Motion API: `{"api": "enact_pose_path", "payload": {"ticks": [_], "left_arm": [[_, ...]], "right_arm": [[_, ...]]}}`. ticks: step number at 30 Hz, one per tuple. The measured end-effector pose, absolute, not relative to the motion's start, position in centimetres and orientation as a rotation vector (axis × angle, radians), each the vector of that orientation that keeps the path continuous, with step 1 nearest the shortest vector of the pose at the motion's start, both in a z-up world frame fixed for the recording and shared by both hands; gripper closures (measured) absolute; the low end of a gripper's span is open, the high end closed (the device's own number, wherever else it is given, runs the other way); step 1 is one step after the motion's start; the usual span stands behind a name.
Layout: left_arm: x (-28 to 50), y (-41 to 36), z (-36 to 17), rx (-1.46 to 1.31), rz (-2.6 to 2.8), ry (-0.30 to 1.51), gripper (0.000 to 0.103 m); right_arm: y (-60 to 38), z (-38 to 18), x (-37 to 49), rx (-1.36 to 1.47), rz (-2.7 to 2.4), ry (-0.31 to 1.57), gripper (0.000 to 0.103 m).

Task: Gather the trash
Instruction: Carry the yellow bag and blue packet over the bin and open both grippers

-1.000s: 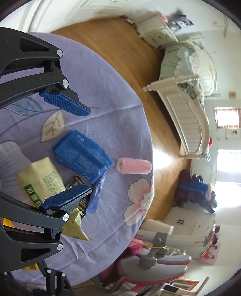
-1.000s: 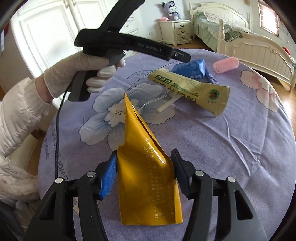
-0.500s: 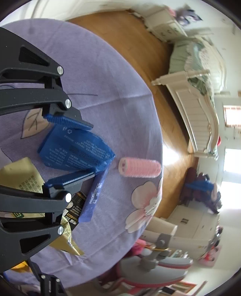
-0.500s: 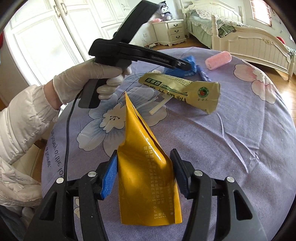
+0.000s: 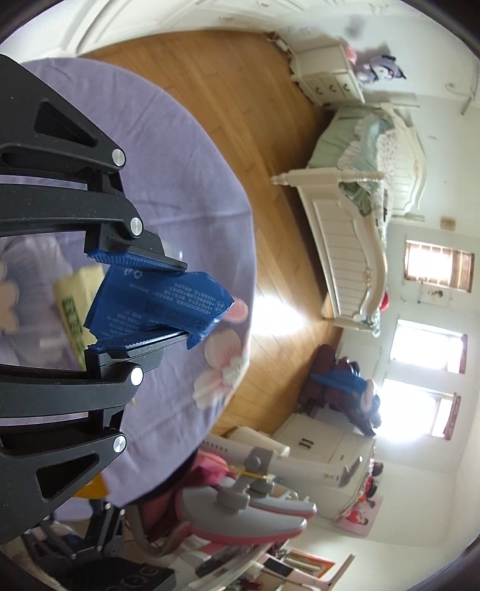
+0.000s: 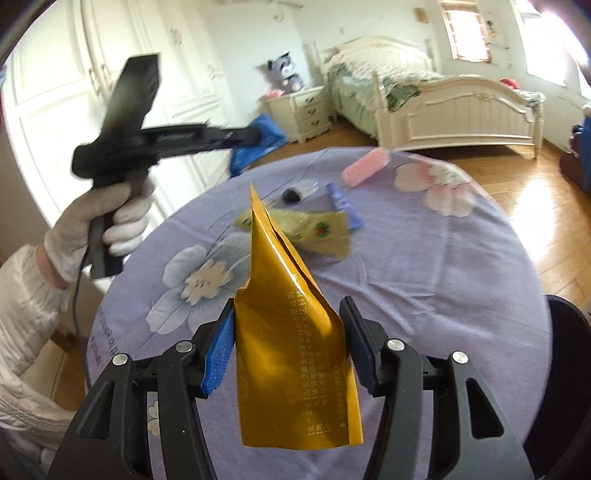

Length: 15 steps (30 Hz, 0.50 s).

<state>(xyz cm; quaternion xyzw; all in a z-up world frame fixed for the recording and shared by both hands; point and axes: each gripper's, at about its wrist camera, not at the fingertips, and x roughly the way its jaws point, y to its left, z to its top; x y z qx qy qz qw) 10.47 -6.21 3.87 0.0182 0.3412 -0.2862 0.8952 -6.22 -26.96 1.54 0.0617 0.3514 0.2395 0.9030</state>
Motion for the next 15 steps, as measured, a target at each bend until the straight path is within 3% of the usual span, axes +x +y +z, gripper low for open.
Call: {"api": "enact_pose_path", "payload": {"ticks": [9, 15], "left_arm": [[5.2, -16.1, 4.6, 0.003, -0.793, 0.701, 0.072], [3.4, -23.0, 2.7, -0.038, -0.899, 0.748, 0.072]], "right_arm": [[-34.9, 4.1, -9.1, 0.214, 0.263, 0.544, 0.048], [-39.1, 3.4, -9.9, 0.210, 0.103, 0.528, 0.048]]}}
